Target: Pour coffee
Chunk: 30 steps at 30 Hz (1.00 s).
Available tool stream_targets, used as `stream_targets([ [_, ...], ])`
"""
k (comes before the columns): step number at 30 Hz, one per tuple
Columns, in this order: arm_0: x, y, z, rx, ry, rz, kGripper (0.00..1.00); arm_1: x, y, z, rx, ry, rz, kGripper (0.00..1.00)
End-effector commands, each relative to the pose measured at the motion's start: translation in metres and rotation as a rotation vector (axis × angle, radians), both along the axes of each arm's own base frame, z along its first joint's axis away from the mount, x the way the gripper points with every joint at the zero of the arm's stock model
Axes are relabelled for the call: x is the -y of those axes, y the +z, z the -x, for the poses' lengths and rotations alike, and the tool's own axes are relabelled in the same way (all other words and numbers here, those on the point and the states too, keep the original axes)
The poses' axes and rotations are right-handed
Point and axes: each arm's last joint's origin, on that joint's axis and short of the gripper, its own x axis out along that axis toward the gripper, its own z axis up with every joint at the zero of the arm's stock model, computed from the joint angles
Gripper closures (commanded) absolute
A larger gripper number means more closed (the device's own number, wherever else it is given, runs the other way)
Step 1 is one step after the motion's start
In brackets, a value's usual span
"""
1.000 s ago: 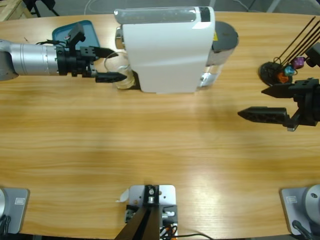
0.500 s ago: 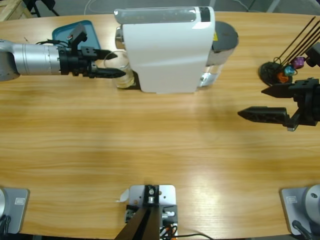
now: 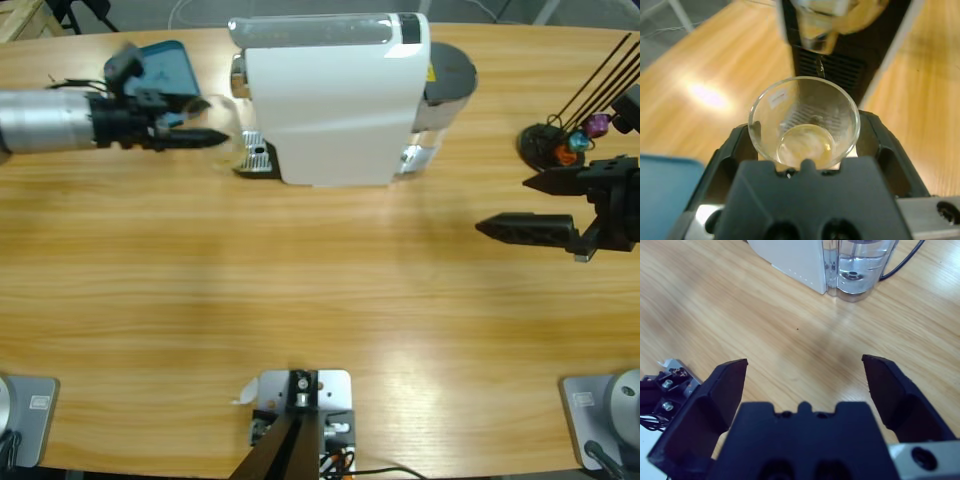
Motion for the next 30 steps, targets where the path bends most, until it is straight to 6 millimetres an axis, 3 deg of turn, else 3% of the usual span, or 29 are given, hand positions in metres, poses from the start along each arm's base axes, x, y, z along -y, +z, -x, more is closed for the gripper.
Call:
stream_targets([
  [1, -0.045, 0.041, 0.002, 0.126, 0.301, -0.010, 1.000, 0.003, -0.007, 0.000, -0.017, -0.017, 0.006, 0.000],
  [7, -0.058, 0.030, -0.049, 0.127, 0.654, -0.118, 1.000, 0.003, -0.007, 0.001, -0.021, -0.016, 0.007, 0.000],
  [13, -0.051, -0.003, -0.098, 0.050, 0.739, -0.110, 1.000, 0.002, -0.008, -0.001, -0.029, -0.018, 0.014, 0.000],
  [21, -0.050, -0.023, -0.125, 0.030, 0.763, -0.110, 1.000, 0.000, -0.010, -0.006, -0.041, -0.017, 0.022, 0.000],
  [30, -0.049, -0.021, -0.139, -0.047, 0.810, -0.172, 1.000, -0.001, -0.010, -0.006, -0.039, -0.018, 0.022, 0.000],
])
